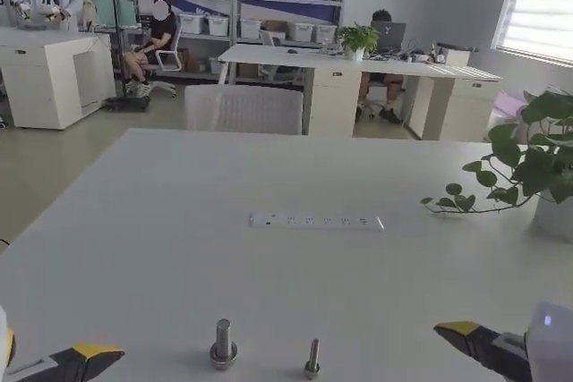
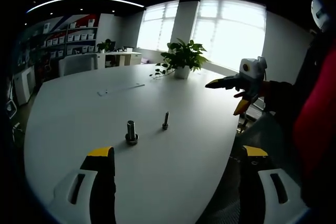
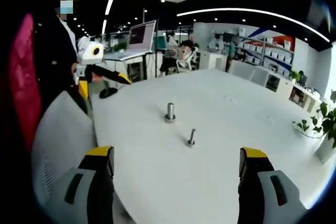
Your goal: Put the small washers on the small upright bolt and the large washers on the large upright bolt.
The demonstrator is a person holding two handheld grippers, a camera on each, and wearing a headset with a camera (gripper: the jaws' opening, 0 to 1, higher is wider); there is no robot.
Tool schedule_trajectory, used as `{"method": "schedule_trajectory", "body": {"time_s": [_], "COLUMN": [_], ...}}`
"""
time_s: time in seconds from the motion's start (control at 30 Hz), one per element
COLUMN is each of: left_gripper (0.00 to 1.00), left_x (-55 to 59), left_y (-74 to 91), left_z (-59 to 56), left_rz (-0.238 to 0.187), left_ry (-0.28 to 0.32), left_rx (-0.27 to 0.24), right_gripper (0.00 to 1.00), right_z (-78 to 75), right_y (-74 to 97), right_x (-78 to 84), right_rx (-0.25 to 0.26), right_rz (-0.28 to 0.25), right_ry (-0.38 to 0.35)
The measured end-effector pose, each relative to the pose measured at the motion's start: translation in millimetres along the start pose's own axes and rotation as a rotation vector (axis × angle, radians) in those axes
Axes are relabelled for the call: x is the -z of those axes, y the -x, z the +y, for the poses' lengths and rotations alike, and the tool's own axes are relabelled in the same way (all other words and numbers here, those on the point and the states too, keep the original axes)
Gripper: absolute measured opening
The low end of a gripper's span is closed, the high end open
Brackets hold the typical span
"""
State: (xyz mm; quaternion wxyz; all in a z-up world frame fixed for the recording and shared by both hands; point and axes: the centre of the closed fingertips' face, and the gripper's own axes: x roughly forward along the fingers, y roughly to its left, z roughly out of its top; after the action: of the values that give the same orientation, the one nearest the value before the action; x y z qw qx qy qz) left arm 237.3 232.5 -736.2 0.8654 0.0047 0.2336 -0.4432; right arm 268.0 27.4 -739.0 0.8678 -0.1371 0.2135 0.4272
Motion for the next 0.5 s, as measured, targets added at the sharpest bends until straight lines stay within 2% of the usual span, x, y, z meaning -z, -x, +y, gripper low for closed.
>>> {"method": "schedule_trajectory", "body": {"time_s": [0.5], "left_gripper": [1.00], "left_x": [-4.6], "left_y": [0.3], "left_z": [2.2], "left_rz": [-0.009], "left_ry": [-0.007], "left_rx": [-0.003], "right_gripper": [1.00], "right_z": [1.6], "right_y": [4.6], "right_x": [-4.7], "right_rx": [0.001], "right_rz": [-0.009], "right_ry": [0.011]}}
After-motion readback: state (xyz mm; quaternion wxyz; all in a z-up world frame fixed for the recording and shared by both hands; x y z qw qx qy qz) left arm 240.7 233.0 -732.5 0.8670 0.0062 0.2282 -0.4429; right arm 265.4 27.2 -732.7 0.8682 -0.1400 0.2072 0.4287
